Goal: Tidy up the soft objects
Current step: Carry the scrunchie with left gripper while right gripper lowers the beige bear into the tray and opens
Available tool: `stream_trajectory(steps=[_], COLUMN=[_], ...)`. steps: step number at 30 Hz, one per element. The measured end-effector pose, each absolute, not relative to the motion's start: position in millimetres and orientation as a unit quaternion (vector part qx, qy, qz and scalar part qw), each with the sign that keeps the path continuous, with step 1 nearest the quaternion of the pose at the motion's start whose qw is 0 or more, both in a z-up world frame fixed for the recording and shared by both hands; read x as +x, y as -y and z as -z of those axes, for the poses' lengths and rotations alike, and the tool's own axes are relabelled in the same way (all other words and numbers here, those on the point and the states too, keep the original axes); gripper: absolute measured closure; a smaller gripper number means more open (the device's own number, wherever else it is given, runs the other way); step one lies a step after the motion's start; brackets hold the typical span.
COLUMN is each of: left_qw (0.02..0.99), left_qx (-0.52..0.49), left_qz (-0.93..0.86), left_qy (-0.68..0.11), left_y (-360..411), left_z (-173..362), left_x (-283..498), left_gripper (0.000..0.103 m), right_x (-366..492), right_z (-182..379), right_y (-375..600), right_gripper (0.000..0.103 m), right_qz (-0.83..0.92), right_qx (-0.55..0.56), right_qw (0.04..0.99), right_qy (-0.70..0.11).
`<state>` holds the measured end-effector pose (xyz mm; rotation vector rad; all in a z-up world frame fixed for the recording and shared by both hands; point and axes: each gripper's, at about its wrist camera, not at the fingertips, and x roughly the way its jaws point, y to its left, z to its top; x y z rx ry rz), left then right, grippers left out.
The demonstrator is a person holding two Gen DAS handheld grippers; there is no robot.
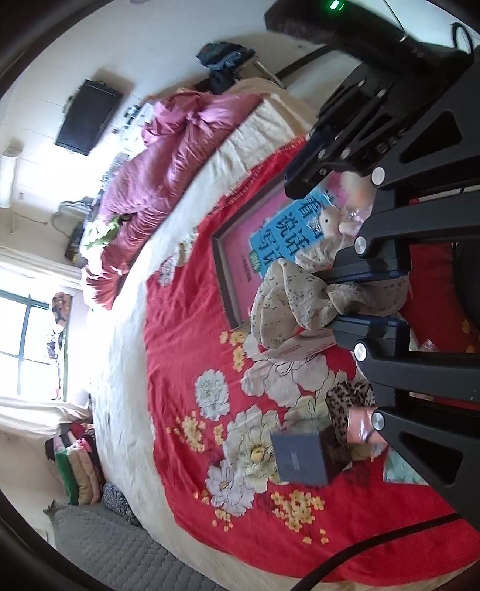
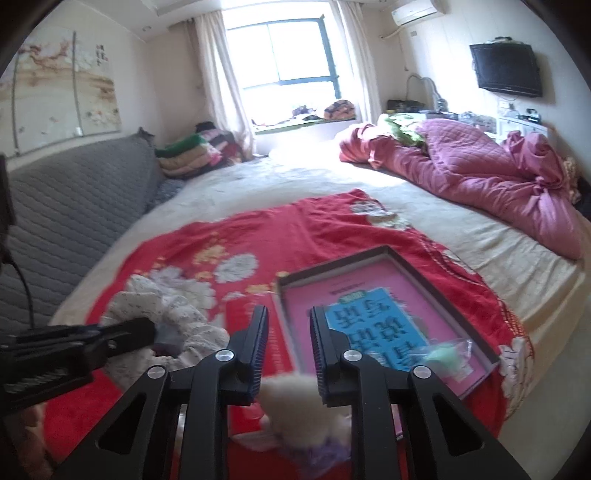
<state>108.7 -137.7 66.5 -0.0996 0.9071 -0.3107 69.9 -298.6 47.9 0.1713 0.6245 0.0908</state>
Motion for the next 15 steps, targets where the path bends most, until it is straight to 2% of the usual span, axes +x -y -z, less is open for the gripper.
stream_trajectory(steps=[7, 15], left_qw=[0.876, 0.871], left_qx=[-0.059, -0.055], left_qz=[0.154, 0.176], left_qy=[-0.453, -0.455], left_y=[140.4, 154.6], left_z=[-44.9, -44.0], left_x=[116.6, 122.1], left_gripper=[0.088, 0.088], right_x=[86.9, 85.8], right_z=[14.3, 21.7], right_y=[333.8, 354.8], right_gripper=[0.085, 0.085], right_qz=[-0.035, -0.031], right_qx=[0.132, 0.160], right_qw=[0.924, 0.928], right_qy=[-0.357, -0.336])
